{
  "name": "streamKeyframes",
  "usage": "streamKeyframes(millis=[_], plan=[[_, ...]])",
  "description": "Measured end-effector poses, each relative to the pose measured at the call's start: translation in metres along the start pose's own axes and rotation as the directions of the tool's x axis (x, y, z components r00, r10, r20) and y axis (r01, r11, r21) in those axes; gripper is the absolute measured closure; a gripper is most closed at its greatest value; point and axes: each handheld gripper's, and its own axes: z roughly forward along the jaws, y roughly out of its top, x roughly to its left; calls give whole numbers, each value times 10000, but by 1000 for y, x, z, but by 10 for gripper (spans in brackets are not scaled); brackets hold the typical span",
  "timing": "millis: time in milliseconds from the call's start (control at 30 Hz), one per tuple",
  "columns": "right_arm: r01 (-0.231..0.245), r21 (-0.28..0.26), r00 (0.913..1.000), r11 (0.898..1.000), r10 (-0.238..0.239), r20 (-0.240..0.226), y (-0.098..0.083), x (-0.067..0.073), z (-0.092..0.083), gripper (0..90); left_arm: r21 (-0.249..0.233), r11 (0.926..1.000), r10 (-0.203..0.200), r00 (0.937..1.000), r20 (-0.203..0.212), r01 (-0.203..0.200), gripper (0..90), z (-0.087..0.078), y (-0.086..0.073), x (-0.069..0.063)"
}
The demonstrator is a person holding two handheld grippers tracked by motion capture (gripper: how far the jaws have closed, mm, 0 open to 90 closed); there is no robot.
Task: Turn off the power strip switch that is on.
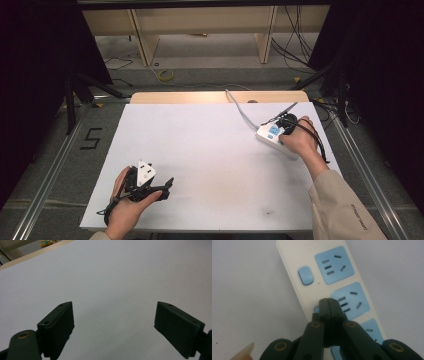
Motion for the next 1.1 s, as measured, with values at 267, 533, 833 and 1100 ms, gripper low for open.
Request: streamKeyframes(millis=[267,533,833,1100], plan=[[-96,-95,9999,9999,95,-78,-1,-2,0,900,6,10000,-11,10000,-9,11,157,0,0,0],[-149,-103,9998,9998,148,-95,-1,-2,0,900,2,10000,9,10000,-13,-9,157,0,0,0],[-185,-71,9997,9998,184,-147,-1,-3,0,900,3,10000,18,10000,-17,-18,157,0,0,0],[-193,-42,9996,9998,192,-200,0,-3,0,900,13,10000,17,10000,-16,-17,156,0,0,0]])
